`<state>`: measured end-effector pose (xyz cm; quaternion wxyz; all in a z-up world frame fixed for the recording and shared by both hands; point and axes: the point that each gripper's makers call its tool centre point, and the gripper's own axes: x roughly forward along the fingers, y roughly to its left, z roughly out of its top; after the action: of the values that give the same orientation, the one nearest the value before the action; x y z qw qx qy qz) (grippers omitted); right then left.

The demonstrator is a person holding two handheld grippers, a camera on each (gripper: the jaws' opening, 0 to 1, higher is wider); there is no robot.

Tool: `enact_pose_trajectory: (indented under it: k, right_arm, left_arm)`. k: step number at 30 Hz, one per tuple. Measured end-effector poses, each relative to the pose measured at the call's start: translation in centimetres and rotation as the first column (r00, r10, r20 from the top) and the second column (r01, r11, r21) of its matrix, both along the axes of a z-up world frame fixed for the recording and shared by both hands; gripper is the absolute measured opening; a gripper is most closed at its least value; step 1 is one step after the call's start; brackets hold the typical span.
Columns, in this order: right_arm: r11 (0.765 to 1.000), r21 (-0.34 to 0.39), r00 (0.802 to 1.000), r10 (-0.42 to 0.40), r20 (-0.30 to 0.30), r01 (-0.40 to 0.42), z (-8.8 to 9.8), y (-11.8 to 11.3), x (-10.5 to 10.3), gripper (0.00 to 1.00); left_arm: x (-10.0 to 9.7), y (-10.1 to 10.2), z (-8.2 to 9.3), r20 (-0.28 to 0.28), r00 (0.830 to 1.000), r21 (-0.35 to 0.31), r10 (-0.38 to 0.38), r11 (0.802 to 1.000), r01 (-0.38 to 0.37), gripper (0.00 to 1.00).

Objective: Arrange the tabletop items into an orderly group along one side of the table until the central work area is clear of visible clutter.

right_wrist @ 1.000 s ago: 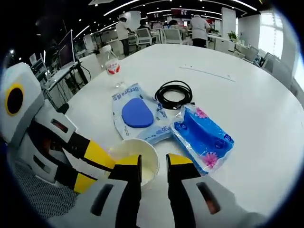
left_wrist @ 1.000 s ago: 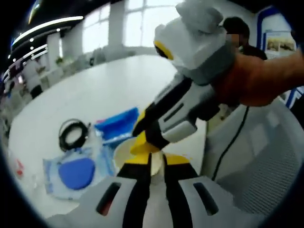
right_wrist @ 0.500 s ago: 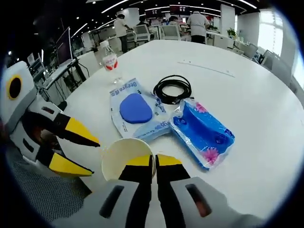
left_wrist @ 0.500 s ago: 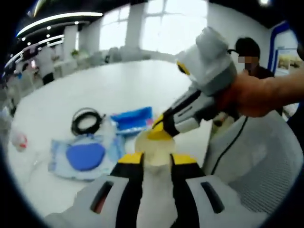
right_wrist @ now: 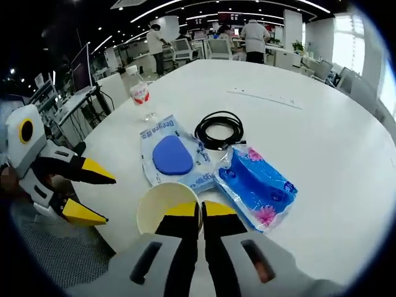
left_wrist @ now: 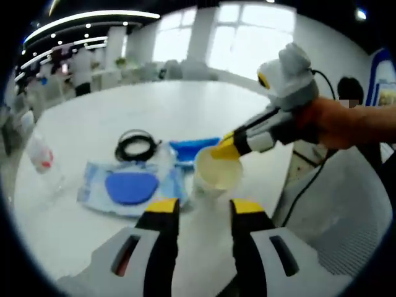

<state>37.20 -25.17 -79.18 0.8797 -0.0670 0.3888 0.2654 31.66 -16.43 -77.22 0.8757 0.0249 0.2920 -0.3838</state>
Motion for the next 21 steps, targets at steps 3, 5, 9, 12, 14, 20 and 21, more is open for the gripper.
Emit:
enact_pose_trajectory:
  k: [3,5,9,12,14,20,21]
  right_arm:
    - [0.999,0.029,1.0,-0.029,-0.01,0.03,0.2,0.1,0.3,0.01]
    - [0.999,0.028,1.0,-0.028,-0.006,0.029,0.4,0.2,0.4,0.01]
    - [1.0,0.023,1.0,-0.019,0.009,0.018,1.2,0.4,0.8,0.01]
    - [1.0,0.022,1.0,-0.016,0.016,0.015,1.6,0.6,1.3,0.01]
    - [1.0,0.024,1.0,-0.014,0.019,0.014,1.8,0.8,1.6,0.01]
    - [1.0,0.03,0.999,0.001,0.038,-0.002,2.8,2.1,2.9,0.01]
    - [0.999,0.03,0.999,0.009,0.04,-0.011,3.0,2.5,3.1,0.01]
  left_arm:
    - [0.3,0.2,-0.3,-0.004,1.0,-0.003,0.015,1.0,-0.015,0.31]
    - [0.5,0.6,-0.7,-0.037,0.998,-0.01,0.049,0.999,-0.05,0.39]
    - [0.8,1.0,-0.4,-0.032,0.997,-0.023,0.069,0.997,-0.069,0.41]
    - [0.9,1.1,-0.4,-0.034,0.996,-0.027,0.077,0.997,-0.078,0.41]
    - [1.0,1.2,-0.3,-0.036,0.996,-0.031,0.083,0.996,-0.084,0.41]
    - [1.1,1.5,-0.4,-0.042,0.994,-0.03,0.102,0.994,-0.103,0.43]
    - [1.2,1.7,-0.5,-0.048,0.993,-0.036,0.11,0.993,-0.112,0.43]
